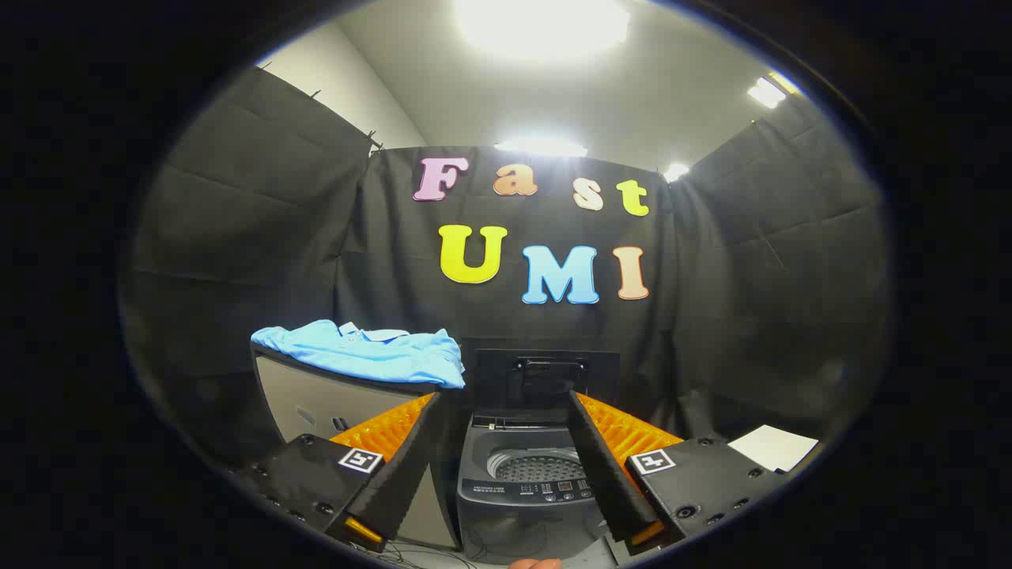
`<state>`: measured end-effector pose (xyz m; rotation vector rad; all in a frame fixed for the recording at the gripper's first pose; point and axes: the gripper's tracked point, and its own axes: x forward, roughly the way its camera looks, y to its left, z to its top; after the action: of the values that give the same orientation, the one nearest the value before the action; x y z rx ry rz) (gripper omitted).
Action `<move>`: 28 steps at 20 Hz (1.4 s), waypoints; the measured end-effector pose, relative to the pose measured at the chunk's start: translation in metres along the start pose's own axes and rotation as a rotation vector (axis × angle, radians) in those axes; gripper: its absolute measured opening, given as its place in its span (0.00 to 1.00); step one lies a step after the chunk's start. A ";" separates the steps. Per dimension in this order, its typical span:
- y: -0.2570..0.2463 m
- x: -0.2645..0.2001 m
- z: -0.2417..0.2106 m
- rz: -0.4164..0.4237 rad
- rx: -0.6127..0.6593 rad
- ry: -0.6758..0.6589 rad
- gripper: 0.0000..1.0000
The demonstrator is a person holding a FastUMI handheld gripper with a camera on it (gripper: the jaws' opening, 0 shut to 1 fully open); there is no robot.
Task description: Put the clothes into the washing machine and then close the washing machine lid.
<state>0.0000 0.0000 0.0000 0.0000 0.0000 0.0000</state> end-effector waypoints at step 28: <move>-0.003 0.003 -0.003 0.005 -0.024 0.002 0.98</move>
<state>0.0026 -0.0031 -0.0030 -0.0244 0.0022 0.0048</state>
